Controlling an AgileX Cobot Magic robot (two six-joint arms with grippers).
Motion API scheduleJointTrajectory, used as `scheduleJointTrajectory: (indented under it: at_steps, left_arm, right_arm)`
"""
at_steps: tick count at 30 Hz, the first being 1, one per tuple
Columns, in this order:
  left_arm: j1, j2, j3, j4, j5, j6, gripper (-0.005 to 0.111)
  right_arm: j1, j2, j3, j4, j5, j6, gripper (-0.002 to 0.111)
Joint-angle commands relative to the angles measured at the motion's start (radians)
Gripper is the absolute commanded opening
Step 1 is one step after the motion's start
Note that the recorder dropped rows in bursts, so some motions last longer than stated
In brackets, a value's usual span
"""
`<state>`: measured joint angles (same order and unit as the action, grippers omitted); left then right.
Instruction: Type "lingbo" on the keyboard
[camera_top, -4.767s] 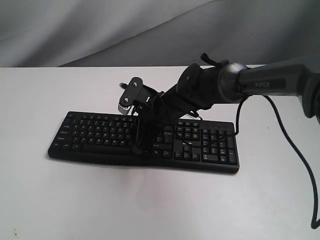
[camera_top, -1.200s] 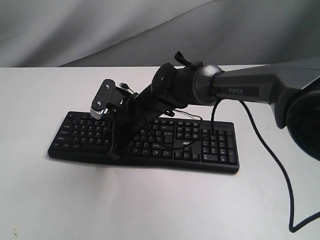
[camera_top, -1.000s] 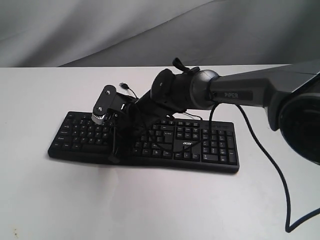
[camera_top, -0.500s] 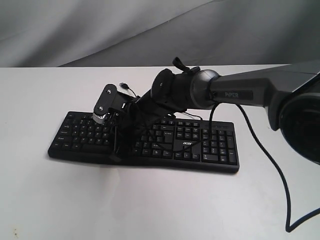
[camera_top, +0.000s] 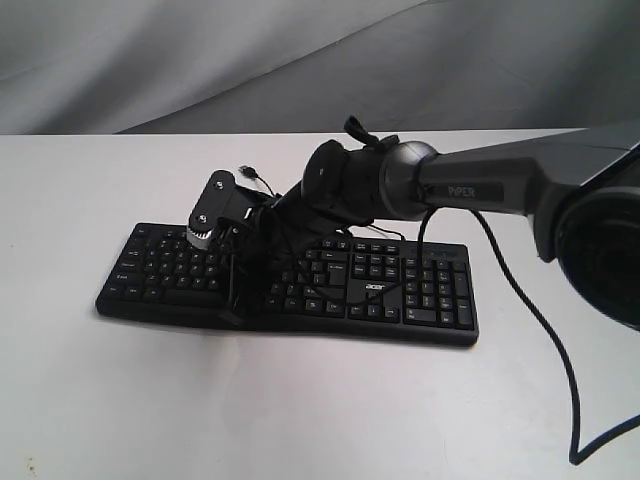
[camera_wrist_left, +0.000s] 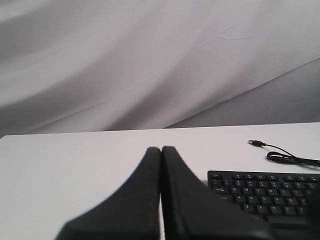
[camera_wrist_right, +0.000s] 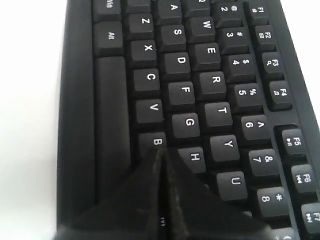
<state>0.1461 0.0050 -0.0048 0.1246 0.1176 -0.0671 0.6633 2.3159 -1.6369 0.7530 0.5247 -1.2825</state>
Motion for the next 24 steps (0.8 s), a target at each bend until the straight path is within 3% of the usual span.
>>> scheduleJointTrajectory:
  at_steps: [1, 3, 9, 24]
  left_arm:
    - [-0.007, -0.005, 0.005, 0.000, -0.009, -0.002, 0.001]
    - [-0.007, -0.005, 0.005, 0.000, -0.009, -0.002, 0.001]
    - [-0.007, -0.005, 0.005, 0.000, -0.009, -0.002, 0.001]
    - [-0.007, -0.005, 0.005, 0.000, -0.009, -0.002, 0.001]
  right_arm:
    - [-0.004, -0.035, -0.006, -0.009, -0.023, -0.002, 0.000]
    - [0.003, -0.037, -0.011, 0.013, -0.063, -0.035, 0.000]
    - [0.003, 0.068, -0.190, 0.016, 0.063, -0.013, 0.000]
    - [0.003, 0.084, -0.193, 0.001, 0.059, 0.005, 0.000]
